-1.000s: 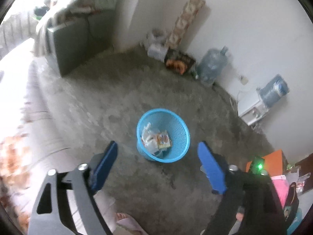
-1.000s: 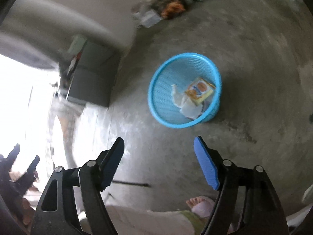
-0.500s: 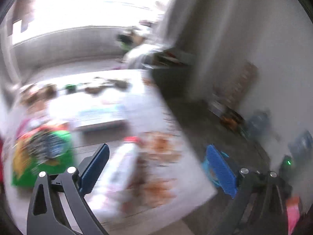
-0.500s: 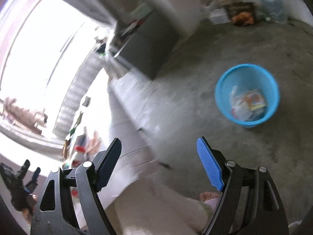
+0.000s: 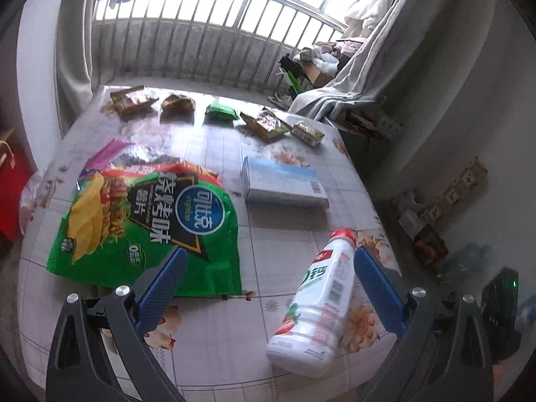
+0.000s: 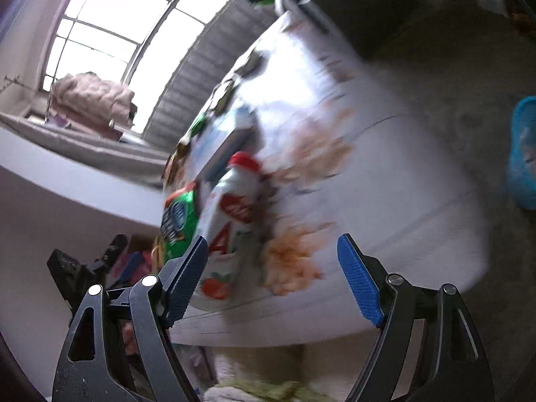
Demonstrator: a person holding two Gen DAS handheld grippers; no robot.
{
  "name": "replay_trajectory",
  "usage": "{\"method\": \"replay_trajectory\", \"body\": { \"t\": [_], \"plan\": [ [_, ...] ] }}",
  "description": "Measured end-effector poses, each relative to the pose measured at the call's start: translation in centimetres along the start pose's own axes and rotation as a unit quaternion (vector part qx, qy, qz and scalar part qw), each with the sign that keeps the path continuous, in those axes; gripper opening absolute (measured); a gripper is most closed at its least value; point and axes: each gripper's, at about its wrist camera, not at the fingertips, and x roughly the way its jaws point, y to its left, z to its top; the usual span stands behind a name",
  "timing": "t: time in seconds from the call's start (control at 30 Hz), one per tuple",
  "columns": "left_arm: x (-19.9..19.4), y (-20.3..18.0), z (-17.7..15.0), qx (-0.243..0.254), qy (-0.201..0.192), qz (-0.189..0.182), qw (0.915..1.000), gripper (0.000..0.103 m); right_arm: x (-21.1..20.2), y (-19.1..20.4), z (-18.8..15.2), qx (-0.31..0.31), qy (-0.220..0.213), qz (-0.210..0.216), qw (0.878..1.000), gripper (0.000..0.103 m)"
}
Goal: Collect trash
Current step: 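Move both tools back to the table toward the white AD milk bottle, then grasp the white AD milk bottle with the right tool while the left tool grasps the blue-white box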
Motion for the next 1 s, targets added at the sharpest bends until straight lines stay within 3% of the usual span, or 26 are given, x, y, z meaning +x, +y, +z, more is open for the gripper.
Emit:
{"method": "replay_trajectory", "body": {
  "t": [0.17, 0.37, 0.57, 0.7, 0.83, 1.0],
  "plan": [
    [0.9, 2.0, -0.7, -0.014, 0.001, -0.006, 0.9999, 0.097, 5.0, 3.0, 0.8, 0.014, 0.044, 0.013, 0.999, 0.076],
    [1.2, 4.2, -1.1, -0.034, -0.006, -0.005, 0.9994, 0.097, 8.4, 5.2, 1.5, 0.018, 0.047, -0.005, 0.999, 0.076],
    [1.2, 4.5, -0.5, -0.022, -0.020, -0.013, 0.9995, 0.097, 10.2, 4.9, 1.5, 0.022, 0.059, -0.019, 0.998, 0.060],
    [1.1, 3.4, 1.8, 0.011, -0.030, -0.029, 0.9991, 0.097, 9.7, 5.0, 1.5, 0.001, 0.058, -0.016, 0.998, 0.060],
    [3.5, 1.1, 5.2, 0.049, -0.015, -0.044, 0.9977, 0.097, 9.4, 4.4, 1.8, -0.009, 0.060, -0.003, 0.998, 0.059],
    [8.5, -2.3, 8.8, 0.068, 0.044, -0.066, 0.9946, 0.097, 7.5, 2.8, 2.1, -0.026, 0.061, -0.003, 0.998, 0.059]
  ]
}}
